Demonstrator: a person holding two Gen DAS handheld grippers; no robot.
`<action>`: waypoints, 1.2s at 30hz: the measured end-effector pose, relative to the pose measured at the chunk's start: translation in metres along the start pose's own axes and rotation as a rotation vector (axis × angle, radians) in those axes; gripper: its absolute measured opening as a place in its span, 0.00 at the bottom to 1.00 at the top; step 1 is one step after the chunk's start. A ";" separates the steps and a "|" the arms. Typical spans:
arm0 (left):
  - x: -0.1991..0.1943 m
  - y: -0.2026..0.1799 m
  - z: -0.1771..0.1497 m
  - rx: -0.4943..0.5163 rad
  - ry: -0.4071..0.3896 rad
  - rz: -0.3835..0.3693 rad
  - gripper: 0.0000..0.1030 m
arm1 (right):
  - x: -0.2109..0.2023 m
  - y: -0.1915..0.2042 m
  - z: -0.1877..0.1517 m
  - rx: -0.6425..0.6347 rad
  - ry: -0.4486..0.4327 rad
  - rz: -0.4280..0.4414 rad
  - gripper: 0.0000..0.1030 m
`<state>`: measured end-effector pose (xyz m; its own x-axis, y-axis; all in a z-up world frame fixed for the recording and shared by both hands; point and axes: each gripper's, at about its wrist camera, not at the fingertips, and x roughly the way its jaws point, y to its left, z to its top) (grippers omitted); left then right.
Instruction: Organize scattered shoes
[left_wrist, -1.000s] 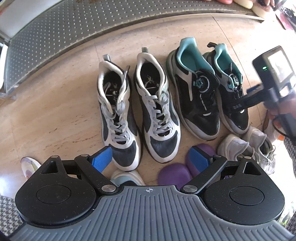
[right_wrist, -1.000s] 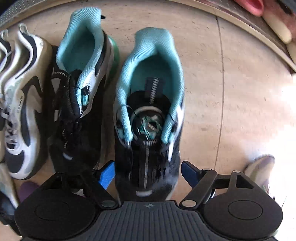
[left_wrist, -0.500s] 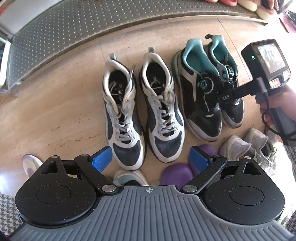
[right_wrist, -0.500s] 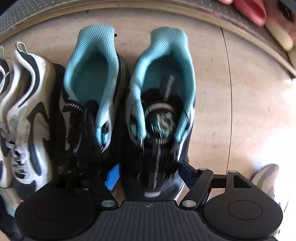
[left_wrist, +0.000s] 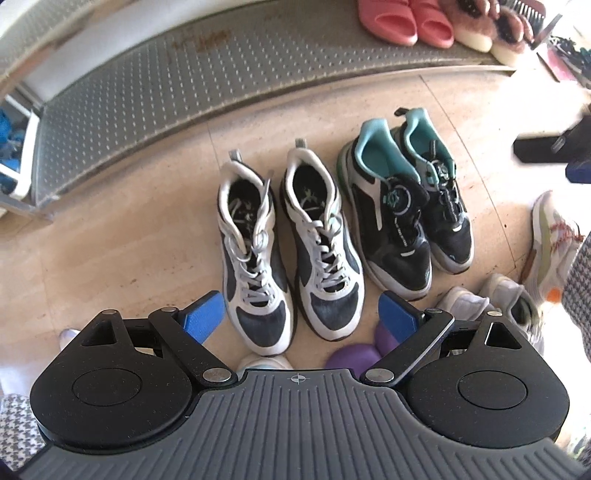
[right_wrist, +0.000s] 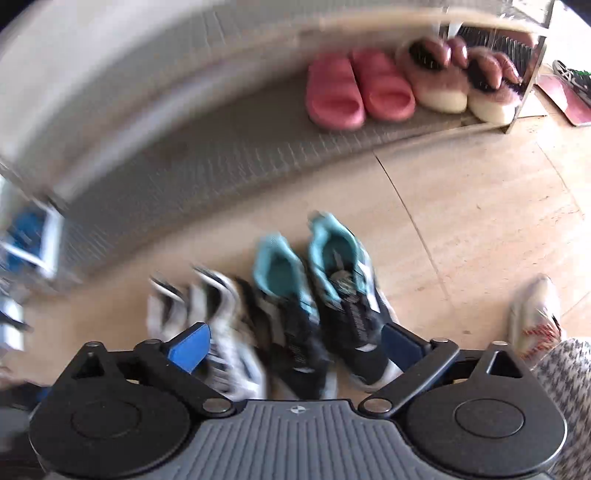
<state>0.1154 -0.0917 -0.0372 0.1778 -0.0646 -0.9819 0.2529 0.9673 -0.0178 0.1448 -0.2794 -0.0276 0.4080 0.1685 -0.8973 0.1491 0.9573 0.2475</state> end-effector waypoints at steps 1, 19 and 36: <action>0.000 0.000 -0.002 0.004 0.002 0.012 0.91 | -0.002 0.001 0.004 -0.024 -0.017 0.007 0.97; 0.014 -0.002 -0.013 0.031 0.110 0.033 0.92 | 0.037 0.009 -0.003 -0.251 0.068 -0.152 0.93; 0.016 -0.003 -0.009 0.013 0.082 0.036 0.92 | 0.012 -0.006 -0.005 -0.240 0.043 -0.147 0.94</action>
<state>0.1092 -0.0938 -0.0545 0.1091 -0.0087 -0.9940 0.2601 0.9654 0.0201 0.1446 -0.2822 -0.0418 0.3584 0.0284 -0.9331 -0.0155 0.9996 0.0245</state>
